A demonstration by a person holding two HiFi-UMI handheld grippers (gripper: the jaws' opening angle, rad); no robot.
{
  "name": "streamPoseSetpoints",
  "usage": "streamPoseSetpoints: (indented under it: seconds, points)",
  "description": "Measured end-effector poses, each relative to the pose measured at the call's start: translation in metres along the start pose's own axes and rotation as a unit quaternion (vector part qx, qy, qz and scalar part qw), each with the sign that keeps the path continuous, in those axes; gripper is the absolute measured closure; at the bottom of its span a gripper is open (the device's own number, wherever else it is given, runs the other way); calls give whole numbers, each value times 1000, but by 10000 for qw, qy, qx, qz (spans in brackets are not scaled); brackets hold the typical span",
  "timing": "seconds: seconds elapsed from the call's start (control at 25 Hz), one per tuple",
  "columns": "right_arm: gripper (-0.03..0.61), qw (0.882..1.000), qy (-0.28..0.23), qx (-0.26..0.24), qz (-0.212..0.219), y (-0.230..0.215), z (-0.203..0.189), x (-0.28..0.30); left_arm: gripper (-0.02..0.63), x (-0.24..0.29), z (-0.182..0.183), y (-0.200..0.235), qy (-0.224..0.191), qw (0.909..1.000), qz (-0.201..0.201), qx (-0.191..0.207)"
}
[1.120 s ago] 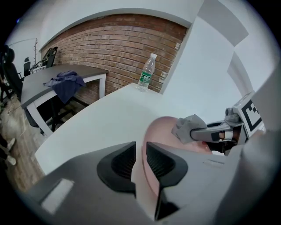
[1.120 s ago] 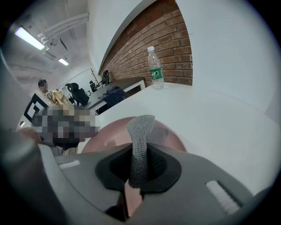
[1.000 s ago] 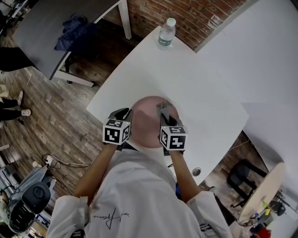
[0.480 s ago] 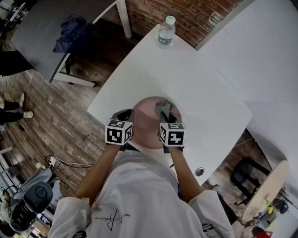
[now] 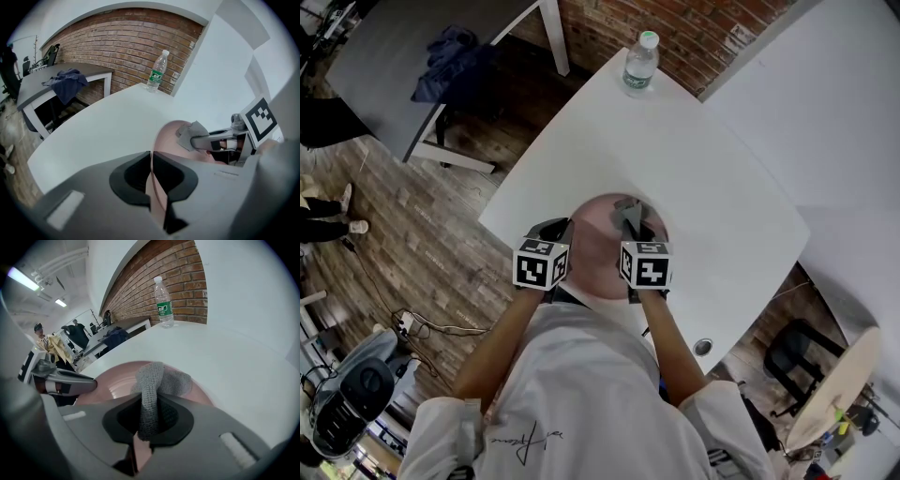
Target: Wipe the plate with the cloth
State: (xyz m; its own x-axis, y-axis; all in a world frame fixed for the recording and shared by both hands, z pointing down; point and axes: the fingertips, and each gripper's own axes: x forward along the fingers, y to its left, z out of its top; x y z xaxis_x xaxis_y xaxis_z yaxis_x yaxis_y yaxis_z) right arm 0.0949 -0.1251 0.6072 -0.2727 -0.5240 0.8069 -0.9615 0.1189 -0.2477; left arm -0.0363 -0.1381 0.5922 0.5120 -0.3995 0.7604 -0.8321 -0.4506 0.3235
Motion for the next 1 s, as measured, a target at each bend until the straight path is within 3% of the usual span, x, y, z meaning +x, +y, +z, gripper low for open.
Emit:
streamPoseSetpoints:
  seconds: [1.0]
  points:
    - [551,9986,-232,-189,433,37,14,24,584,1,-4,-3,-53,9999,-27,-113]
